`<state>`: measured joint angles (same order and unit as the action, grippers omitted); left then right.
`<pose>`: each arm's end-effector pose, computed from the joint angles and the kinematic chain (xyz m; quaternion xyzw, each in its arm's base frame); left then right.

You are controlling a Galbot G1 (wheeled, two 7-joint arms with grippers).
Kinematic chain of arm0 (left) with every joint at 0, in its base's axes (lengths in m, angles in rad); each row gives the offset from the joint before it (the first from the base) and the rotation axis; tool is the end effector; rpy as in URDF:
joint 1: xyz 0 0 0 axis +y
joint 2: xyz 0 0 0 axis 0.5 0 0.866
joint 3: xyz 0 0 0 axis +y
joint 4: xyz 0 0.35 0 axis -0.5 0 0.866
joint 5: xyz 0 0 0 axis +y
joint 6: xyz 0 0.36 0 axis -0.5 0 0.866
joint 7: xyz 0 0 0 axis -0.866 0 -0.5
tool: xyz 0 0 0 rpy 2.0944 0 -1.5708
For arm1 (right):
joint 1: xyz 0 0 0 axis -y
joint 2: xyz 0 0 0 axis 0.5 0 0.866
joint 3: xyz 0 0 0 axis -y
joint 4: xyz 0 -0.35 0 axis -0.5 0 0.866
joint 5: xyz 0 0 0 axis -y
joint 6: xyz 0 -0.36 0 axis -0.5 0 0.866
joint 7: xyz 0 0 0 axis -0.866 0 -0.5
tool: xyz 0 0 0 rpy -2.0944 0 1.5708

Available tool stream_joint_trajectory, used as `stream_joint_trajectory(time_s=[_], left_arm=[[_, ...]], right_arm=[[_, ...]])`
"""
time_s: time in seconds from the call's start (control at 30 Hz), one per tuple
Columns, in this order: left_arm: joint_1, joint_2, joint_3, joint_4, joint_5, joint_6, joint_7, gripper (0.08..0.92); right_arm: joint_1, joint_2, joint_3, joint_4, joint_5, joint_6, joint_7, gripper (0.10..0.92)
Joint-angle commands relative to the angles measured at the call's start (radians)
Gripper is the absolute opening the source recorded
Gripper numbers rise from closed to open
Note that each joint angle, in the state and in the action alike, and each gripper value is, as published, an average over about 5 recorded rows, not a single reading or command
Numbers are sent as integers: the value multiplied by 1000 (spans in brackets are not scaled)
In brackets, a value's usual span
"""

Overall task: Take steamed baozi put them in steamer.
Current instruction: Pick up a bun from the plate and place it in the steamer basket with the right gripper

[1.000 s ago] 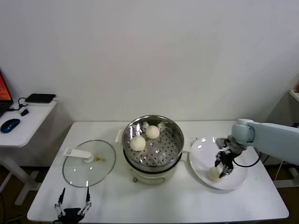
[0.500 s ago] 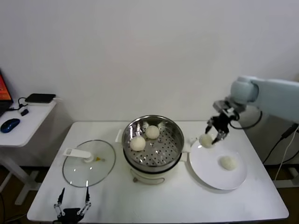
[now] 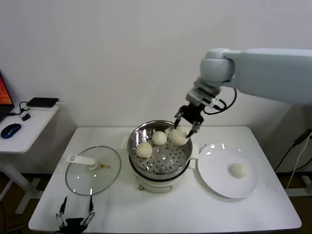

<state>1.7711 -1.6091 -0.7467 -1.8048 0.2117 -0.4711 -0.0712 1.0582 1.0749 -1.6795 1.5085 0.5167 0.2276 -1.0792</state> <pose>0.0775 0.0672 -0.4280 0.0824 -0.9848 -0.1520 0.0179 0.5087 0.0777 0.0544 0.6771 -0.2784 0.6704 0.1207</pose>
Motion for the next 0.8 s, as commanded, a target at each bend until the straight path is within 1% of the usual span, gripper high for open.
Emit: stream_joint_trajectory(time_s=[0.03, 0.13, 0.4, 0.8], left_arm=[[0, -49, 1, -2, -1, 1, 0, 823], [-1, -49, 1, 0, -1, 1, 0, 823], [-7, -49, -4, 13, -3, 0, 0, 823], [-17, -49, -7, 19, -7, 2, 2, 823]], right_arm=[[-147, 136, 33, 33, -265, 104, 84, 576], [-214, 156, 45, -18, -307, 101, 93, 575], [-338, 203, 77, -106, -344, 88, 107, 574], [-398, 232, 92, -146, -354, 88, 103, 577]])
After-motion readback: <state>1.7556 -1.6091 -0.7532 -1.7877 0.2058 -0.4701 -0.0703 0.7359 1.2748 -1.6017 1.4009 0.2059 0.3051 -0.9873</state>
